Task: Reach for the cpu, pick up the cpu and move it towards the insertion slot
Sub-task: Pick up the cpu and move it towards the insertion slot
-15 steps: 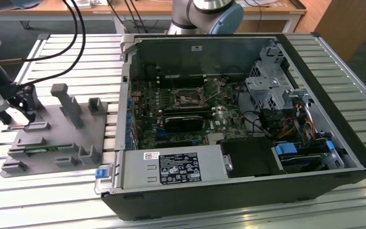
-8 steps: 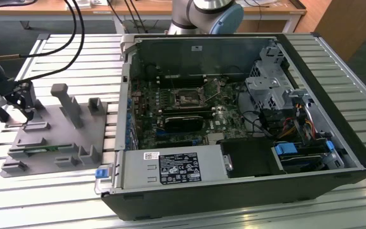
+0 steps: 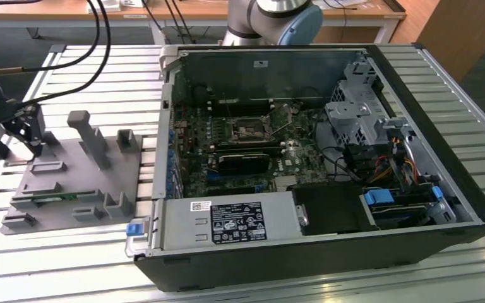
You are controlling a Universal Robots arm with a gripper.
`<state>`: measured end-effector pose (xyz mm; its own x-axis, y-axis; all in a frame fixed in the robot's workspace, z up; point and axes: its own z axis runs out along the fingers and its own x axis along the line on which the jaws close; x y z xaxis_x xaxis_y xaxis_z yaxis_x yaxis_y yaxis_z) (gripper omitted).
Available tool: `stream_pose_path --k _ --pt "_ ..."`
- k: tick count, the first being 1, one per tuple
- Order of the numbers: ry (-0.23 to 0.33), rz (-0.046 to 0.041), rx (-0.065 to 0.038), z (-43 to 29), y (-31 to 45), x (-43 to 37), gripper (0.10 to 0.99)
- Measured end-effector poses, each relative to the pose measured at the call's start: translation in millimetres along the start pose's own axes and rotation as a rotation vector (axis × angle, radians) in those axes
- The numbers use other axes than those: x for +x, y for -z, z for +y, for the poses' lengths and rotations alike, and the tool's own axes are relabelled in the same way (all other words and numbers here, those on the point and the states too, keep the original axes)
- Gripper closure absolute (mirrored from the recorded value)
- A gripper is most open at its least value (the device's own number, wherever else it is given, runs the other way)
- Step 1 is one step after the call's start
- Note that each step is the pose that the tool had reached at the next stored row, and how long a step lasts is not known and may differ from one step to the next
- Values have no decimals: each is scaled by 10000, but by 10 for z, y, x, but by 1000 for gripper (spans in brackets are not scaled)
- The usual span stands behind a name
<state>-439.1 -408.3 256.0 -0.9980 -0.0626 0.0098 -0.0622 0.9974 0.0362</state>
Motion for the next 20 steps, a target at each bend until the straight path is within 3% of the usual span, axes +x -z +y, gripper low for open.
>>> stream_pose_path --k 20 --pt "0 -1 0 6 167 2 545"
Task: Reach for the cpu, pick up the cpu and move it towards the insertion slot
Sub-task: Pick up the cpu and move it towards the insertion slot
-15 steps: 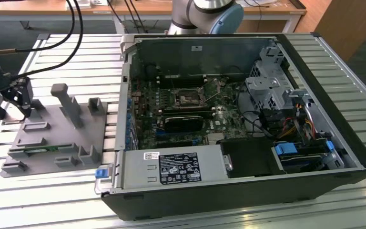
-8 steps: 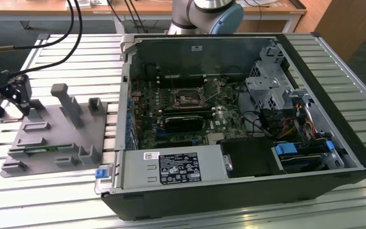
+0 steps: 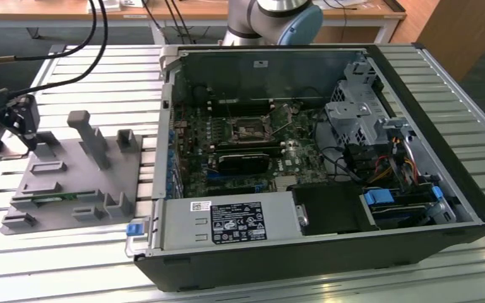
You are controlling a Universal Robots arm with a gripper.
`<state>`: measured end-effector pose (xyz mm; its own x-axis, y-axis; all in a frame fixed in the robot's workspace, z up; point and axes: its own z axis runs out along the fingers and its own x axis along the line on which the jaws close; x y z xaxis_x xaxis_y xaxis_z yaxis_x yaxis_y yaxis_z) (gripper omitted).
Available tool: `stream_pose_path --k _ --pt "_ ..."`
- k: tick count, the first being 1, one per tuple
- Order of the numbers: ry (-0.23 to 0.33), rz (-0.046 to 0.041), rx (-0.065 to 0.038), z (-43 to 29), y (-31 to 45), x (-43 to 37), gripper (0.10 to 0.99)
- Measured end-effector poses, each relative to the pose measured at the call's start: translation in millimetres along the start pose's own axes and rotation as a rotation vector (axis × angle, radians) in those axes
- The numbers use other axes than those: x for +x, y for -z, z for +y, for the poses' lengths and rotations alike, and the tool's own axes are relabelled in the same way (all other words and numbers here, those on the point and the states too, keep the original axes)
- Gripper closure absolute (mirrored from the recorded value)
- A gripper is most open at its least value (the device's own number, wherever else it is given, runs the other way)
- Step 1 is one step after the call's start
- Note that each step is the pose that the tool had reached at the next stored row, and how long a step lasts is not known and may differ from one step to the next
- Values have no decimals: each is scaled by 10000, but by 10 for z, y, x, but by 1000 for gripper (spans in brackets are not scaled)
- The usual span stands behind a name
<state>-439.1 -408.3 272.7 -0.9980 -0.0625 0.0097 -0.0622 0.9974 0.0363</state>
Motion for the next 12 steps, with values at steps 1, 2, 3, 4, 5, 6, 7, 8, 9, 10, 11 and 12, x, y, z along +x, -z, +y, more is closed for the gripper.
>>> stream_pose_path --k 1,2,3,4,5,6,7,8,9,10,11,12 --pt "1 0 0 0 9 0 545" --pt "1 1 0 1 18 0 545" --pt "0 0 0 1 26 0 545" --pt "0 1 0 1 33 0 545" --pt "0 0 0 2 39 0 545" --pt "0 -1 -1 2 43 0 545" --pt "0 -1 -1 2 48 0 545" --pt "0 1 0 2 55 0 545" --pt "0 1 0 2 63 0 545" --pt "0 1 0 3 72 1 545" --pt "0 0 0 3 81 1 545" --pt "0 1 0 3 90 1 545"
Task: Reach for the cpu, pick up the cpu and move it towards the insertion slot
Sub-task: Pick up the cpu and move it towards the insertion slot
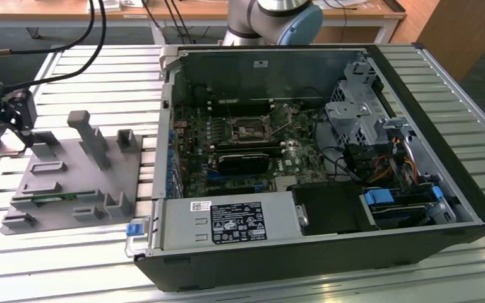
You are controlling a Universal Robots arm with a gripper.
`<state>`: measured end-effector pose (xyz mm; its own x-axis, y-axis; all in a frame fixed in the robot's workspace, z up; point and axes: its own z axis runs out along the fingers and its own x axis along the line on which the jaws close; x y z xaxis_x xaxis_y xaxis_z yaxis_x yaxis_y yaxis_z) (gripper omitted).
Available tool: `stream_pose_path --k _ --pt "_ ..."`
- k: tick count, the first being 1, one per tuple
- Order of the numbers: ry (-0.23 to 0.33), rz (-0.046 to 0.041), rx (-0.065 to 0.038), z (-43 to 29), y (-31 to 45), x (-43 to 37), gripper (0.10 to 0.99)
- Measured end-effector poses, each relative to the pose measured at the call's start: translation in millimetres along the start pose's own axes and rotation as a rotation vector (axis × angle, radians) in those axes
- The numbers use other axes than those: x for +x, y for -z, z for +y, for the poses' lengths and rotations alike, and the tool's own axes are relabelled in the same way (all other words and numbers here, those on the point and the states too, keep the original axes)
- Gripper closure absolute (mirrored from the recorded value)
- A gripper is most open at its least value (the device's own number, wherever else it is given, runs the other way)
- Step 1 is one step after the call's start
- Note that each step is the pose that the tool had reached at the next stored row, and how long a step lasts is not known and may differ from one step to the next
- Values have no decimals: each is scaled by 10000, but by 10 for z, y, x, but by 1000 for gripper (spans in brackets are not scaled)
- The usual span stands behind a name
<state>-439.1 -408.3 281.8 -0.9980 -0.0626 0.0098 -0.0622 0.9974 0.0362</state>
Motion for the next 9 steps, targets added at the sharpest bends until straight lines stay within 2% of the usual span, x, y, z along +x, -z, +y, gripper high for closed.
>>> stream_pose_path --k 9 --pt "0 -1 0 3 72 1 545"
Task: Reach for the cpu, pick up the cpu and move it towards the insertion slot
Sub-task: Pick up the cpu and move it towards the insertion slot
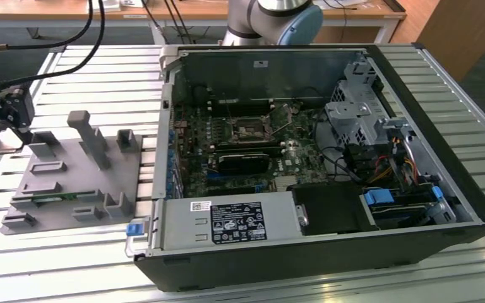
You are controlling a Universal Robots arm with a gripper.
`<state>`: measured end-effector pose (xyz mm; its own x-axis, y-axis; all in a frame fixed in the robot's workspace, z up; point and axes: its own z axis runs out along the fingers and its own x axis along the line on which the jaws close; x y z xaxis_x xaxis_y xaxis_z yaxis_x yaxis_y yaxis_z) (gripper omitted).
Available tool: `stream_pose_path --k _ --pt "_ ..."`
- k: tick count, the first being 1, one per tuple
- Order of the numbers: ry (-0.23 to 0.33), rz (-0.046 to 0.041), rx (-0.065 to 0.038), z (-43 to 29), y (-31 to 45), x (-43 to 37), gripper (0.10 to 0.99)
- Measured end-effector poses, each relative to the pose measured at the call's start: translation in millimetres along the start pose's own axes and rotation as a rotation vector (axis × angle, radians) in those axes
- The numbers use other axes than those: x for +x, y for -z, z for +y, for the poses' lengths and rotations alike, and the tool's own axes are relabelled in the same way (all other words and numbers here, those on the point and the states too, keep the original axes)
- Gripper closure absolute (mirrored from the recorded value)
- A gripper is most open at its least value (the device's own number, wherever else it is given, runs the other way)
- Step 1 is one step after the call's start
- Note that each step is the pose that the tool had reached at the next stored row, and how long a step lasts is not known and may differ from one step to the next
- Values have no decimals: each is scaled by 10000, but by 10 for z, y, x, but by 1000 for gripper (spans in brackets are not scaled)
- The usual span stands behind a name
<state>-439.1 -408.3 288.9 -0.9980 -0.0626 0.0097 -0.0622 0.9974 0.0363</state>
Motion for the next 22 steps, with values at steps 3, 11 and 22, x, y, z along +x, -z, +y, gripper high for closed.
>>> stream_pose_path --k 3,11,22 --pt "0 0 0 1 34 0 545" --pt "0 0 0 4 108 1 545" --pt "0 1 1 12 322 3 545"
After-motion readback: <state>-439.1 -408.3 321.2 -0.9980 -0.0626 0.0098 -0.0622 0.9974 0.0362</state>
